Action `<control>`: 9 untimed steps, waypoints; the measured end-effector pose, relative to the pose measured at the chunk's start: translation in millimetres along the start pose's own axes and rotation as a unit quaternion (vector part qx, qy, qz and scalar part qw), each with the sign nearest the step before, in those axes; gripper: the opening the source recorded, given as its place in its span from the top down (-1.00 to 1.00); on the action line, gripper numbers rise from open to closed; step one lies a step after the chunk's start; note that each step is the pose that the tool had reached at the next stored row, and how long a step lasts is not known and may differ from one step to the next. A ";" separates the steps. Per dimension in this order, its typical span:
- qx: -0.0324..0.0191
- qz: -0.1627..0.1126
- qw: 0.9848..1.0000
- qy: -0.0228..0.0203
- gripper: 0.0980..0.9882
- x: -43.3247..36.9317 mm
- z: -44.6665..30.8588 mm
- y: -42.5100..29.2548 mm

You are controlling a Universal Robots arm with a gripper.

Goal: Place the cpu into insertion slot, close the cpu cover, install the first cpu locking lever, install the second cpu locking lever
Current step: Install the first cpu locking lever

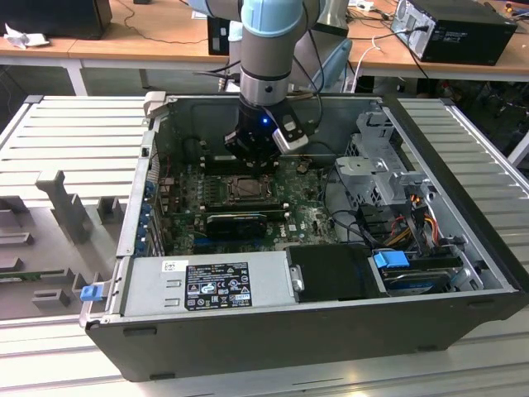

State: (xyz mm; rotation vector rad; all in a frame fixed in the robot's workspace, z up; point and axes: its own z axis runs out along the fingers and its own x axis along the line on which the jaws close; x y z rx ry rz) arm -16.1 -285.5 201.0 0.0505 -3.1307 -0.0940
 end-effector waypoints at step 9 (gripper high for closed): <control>-0.006 0.000 1.000 0.000 0.98 -0.2 -2.5 0.9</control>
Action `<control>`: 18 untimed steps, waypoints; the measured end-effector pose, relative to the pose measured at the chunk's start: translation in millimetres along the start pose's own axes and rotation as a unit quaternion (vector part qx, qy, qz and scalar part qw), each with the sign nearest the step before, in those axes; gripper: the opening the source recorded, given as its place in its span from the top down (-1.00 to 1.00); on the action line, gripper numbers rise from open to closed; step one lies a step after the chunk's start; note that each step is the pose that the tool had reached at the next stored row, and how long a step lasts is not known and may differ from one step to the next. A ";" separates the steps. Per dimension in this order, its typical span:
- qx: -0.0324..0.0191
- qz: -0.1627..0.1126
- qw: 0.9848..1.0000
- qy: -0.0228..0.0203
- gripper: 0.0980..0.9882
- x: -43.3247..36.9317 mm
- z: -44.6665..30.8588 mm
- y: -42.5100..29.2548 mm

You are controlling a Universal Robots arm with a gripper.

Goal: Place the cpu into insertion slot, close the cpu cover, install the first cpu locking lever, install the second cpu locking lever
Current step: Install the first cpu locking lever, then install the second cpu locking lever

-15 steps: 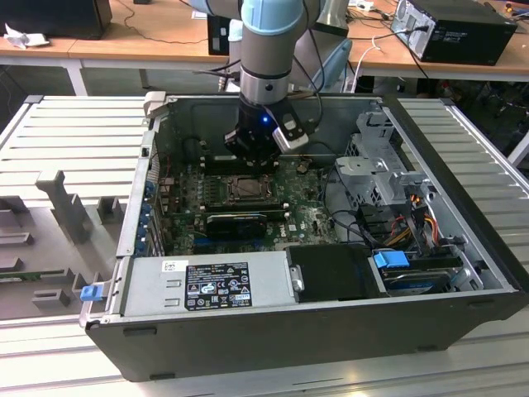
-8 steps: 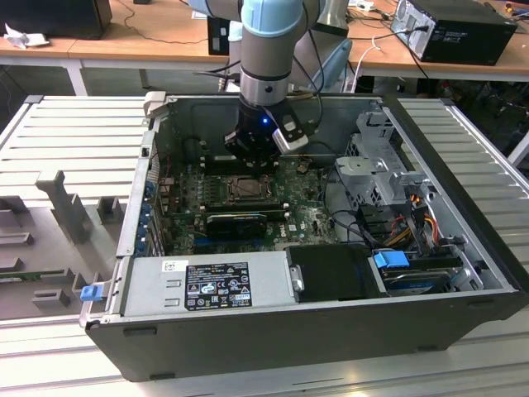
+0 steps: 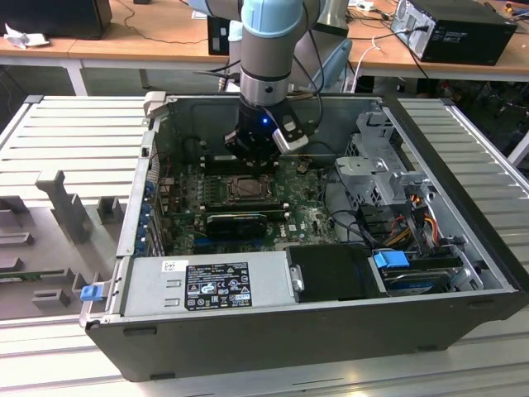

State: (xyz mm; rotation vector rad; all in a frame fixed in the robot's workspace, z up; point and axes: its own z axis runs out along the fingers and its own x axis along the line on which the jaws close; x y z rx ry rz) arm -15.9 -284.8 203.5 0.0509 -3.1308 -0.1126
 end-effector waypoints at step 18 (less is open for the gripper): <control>0.001 0.000 1.000 0.000 0.98 0.4 -20.2 -4.9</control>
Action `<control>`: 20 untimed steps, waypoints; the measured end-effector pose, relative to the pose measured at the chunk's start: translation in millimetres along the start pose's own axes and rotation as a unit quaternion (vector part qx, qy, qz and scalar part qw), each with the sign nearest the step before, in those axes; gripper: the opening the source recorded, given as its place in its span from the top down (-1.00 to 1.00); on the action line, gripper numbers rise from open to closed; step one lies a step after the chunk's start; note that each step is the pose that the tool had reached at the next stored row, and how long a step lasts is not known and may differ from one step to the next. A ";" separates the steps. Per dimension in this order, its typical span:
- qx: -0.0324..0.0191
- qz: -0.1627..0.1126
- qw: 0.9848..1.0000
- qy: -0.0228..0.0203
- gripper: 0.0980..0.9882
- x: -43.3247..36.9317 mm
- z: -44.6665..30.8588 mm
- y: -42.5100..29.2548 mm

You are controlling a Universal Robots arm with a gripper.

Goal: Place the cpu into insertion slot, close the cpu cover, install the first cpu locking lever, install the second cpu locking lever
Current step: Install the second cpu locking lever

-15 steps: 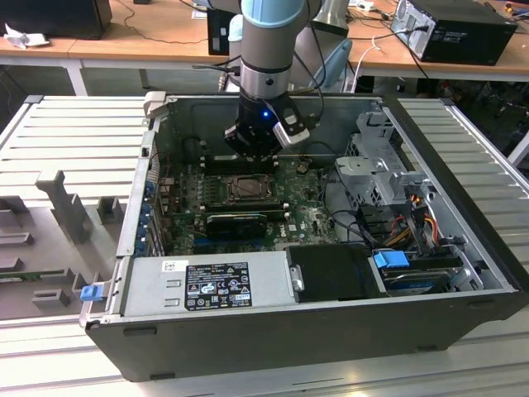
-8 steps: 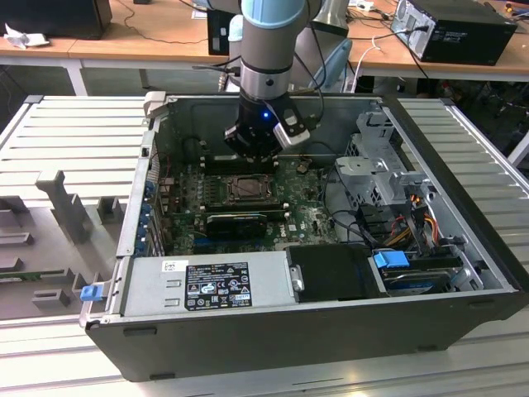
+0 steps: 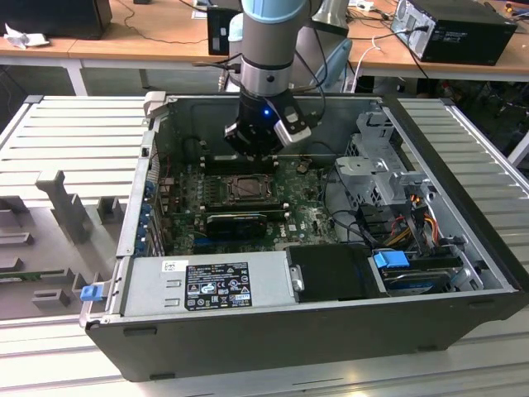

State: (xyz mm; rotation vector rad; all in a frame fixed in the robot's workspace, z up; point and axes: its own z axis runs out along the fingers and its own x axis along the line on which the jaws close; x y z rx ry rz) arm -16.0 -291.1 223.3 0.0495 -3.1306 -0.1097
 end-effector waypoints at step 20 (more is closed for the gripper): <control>0.000 0.001 1.000 0.000 0.98 0.7 -10.9 -24.1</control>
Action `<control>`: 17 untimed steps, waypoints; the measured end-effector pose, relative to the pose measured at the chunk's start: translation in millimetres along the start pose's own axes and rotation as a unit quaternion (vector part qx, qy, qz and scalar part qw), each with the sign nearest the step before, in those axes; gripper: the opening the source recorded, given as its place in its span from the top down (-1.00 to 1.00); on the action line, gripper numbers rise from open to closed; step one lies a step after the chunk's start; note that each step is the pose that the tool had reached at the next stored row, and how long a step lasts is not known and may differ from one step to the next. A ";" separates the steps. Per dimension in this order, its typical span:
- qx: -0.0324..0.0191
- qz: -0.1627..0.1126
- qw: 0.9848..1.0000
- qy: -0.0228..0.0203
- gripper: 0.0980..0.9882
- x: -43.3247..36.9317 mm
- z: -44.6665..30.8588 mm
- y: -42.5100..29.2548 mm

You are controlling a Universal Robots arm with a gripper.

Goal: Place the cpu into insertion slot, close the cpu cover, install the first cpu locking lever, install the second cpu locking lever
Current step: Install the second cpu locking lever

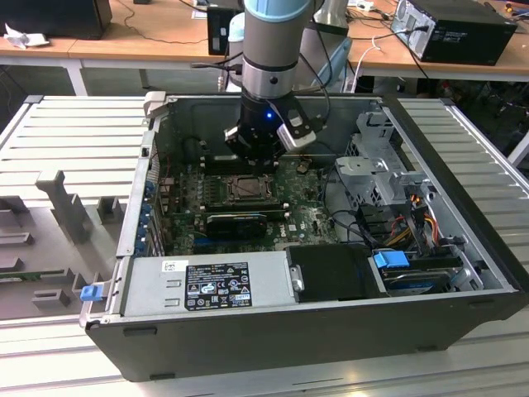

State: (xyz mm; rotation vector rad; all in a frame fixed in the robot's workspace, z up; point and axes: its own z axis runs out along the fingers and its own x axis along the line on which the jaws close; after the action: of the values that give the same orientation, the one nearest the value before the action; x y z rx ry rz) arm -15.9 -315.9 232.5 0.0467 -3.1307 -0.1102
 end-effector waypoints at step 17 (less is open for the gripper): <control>0.000 0.000 1.000 0.000 0.98 1.1 -14.0 -27.5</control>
State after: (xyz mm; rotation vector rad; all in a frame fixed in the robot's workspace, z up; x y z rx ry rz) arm -16.1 -344.3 244.6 0.0469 -3.1304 -0.1102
